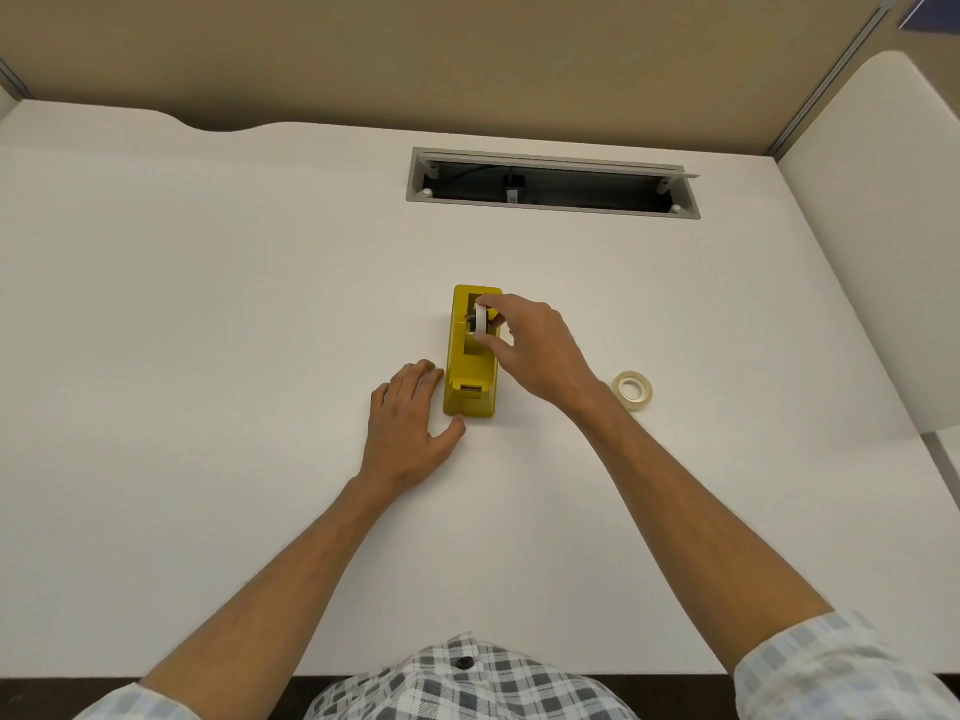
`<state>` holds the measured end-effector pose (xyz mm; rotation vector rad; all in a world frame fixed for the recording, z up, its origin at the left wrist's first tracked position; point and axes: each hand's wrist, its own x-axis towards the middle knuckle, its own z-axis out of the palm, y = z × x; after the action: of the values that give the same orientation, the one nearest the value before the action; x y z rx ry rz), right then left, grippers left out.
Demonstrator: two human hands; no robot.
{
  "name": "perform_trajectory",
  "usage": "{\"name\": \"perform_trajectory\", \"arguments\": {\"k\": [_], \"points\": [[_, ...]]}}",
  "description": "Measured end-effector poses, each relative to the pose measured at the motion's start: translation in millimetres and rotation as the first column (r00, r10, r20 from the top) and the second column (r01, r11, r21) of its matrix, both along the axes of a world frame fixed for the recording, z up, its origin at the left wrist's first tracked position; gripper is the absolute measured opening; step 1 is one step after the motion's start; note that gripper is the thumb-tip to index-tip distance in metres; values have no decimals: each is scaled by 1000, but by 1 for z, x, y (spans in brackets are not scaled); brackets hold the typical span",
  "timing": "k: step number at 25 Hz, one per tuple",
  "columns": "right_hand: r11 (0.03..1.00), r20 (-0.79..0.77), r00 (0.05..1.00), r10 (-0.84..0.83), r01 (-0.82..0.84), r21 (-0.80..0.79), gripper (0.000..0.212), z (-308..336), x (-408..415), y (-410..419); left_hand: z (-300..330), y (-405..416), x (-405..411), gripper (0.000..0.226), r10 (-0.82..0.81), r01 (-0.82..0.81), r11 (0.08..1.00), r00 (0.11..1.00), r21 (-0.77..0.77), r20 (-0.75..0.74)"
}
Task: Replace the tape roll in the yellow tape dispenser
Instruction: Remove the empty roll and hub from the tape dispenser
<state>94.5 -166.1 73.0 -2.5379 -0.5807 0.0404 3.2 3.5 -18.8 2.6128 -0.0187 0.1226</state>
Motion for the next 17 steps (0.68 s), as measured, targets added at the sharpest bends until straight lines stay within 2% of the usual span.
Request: {"name": "perform_trajectory", "arguments": {"k": [5, 8, 13, 17], "points": [[994, -28, 1000, 0, 3, 106, 41, 6, -11, -6, 12, 0, -9, 60, 56, -51, 978, 998, -204, 17], [980, -59, 998, -7, 19, 196, 40, 10, -22, -11, 28, -4, -14, 52, 131, -102, 952, 988, -288, 82], [954, -80, 997, -4, 27, 298, 39, 21, -46, -14, 66, -13, -15, 39, 101, 2, 906, 970, -423, 220], [921, -99, 995, 18, 22, 390, 39, 30, -68, -15, 89, -24, -20, 35, 41, 69, 784, 986, -617, 162]]}}
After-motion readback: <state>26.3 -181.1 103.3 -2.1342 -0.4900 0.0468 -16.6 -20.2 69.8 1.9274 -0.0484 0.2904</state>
